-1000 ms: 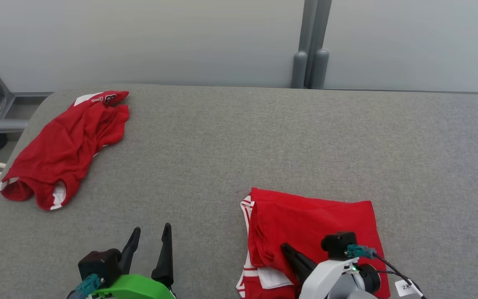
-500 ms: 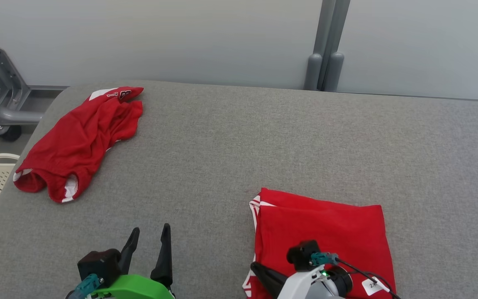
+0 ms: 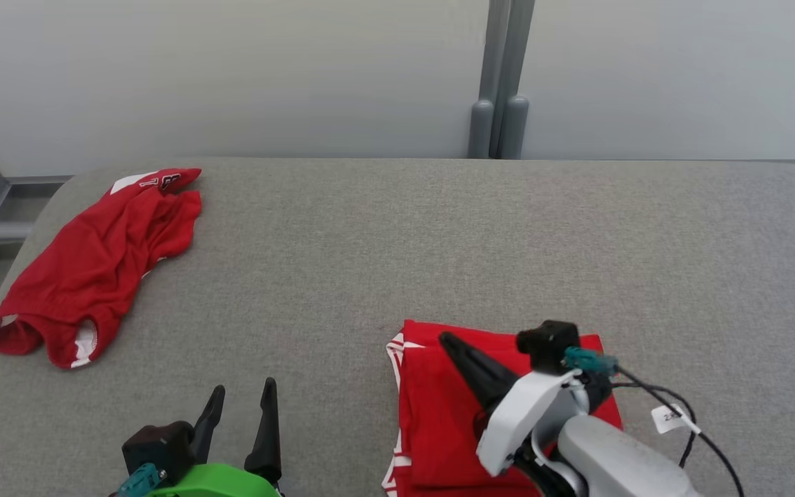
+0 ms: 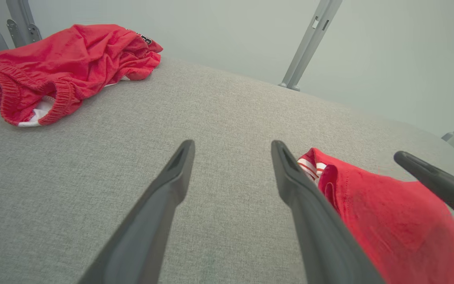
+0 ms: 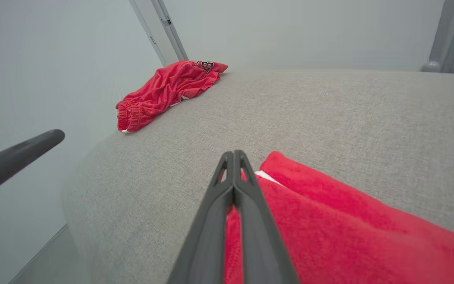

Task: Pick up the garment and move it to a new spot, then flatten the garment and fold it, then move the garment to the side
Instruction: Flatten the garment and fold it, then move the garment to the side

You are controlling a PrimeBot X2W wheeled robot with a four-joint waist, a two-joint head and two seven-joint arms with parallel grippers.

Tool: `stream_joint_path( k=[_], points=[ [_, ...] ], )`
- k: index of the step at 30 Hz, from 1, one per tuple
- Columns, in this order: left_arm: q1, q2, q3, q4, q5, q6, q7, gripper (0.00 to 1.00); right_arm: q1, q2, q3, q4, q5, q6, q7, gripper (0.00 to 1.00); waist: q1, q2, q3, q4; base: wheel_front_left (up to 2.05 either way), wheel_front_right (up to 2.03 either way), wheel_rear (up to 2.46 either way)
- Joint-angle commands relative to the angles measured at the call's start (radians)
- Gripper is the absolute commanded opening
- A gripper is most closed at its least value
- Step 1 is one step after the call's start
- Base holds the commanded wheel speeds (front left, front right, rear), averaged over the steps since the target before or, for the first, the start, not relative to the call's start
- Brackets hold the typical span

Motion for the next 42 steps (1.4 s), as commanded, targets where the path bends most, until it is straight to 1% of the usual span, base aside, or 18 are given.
stream_joint_path(
  k=[1,2,3,5,6,7,8,15,16,22,25,30,34,38,42],
  points=[
    [0.011,0.007,0.003,-0.005,-0.004,0.004,-0.004,1.0,0.005,-0.023,-0.035,-0.023,-0.022,0.0,-0.004,0.0,0.0,0.0047,-0.014,-0.028,0.0,0.0,0.0],
    [0.013,0.008,0.002,-0.006,-0.004,0.005,-0.005,1.0,0.013,-0.037,-0.057,-0.035,-0.034,0.0,-0.004,0.08,0.0,0.0047,-0.016,-0.036,0.0,0.0,0.0],
    [0.014,0.008,0.003,-0.008,-0.004,0.005,-0.006,1.0,0.024,-0.048,-0.08,-0.044,-0.046,0.0,-0.004,0.22,0.0,0.0047,-0.018,-0.044,0.0,0.0,0.0],
    [0.017,0.009,0.002,-0.009,-0.004,0.006,-0.008,1.0,0.041,-0.071,-0.124,-0.062,-0.068,0.0,-0.004,0.47,0.0,0.0047,-0.021,-0.059,0.0,0.0,0.0],
    [0.017,0.008,0.001,-0.011,-0.003,0.008,-0.009,1.0,0.049,-0.081,-0.144,-0.071,-0.079,0.0,-0.004,0.67,0.0,0.0047,-0.023,-0.067,0.0,0.0,0.0],
    [0.016,0.008,0.001,-0.012,-0.002,0.009,-0.01,1.0,0.057,-0.089,-0.165,-0.078,-0.089,0.0,-0.003,0.92,0.0,0.0047,-0.024,-0.075,0.0,0.0,0.0],
    [0.016,0.007,0.002,-0.014,-0.002,0.009,-0.01,1.0,0.066,-0.098,-0.188,-0.086,-0.1,0.0,-0.002,1.0,0.0,0.0047,-0.024,-0.082,0.0,0.0,0.0],
    [0.013,0.007,0.004,-0.023,0.006,0.018,-0.02,1.0,0.142,-0.142,-0.329,-0.15,-0.165,0.0,0.046,1.0,0.0,0.0047,-0.028,-0.125,0.0,0.0,0.0],
    [0.013,0.007,0.004,-0.023,0.006,0.018,-0.02,1.0,0.142,-0.142,-0.329,-0.15,-0.165,0.0,0.046,1.0,0.0,0.0047,-0.028,-0.125,0.0,0.0,0.0],
    [0.007,0.011,0.009,-0.027,0.011,0.023,-0.031,1.0,0.215,-0.153,-0.461,-0.223,-0.237,0.0,0.101,1.0,0.0,0.0047,-0.028,-0.143,0.0,0.0,0.0],
    [0.002,0.012,0.012,-0.029,0.014,0.024,-0.038,1.0,0.252,-0.148,-0.528,-0.256,-0.275,0.0,0.138,1.0,0.0,0.0047,-0.028,-0.143,0.0,0.0,0.0],
    [-0.005,0.016,0.016,-0.034,0.02,0.034,-0.046,1.0,0.312,-0.124,-0.638,-0.301,-0.329,0.0,0.214,1.0,0.0,0.0047,-0.025,-0.128,0.0,0.0,0.0],
    [-0.012,0.026,0.019,-0.03,0.03,0.038,-0.053,1.0,0.351,-0.101,-0.695,-0.321,-0.358,0.0,0.282,1.0,0.0,0.0047,-0.021,-0.103,0.0,0.0,0.0],
    [-0.021,0.041,0.022,-0.027,0.041,0.044,-0.05,1.0,0.379,-0.096,-0.706,-0.321,-0.357,0.0,0.346,1.0,0.0,0.0047,-0.015,-0.071,0.0,0.0,0.0],
    [-0.021,0.055,0.029,-0.028,0.047,0.052,-0.046,1.0,0.395,-0.101,-0.704,-0.299,-0.323,0.0,0.393,1.0,0.0,0.0047,-0.008,-0.037,0.0,0.0,0.0]
  ],
)
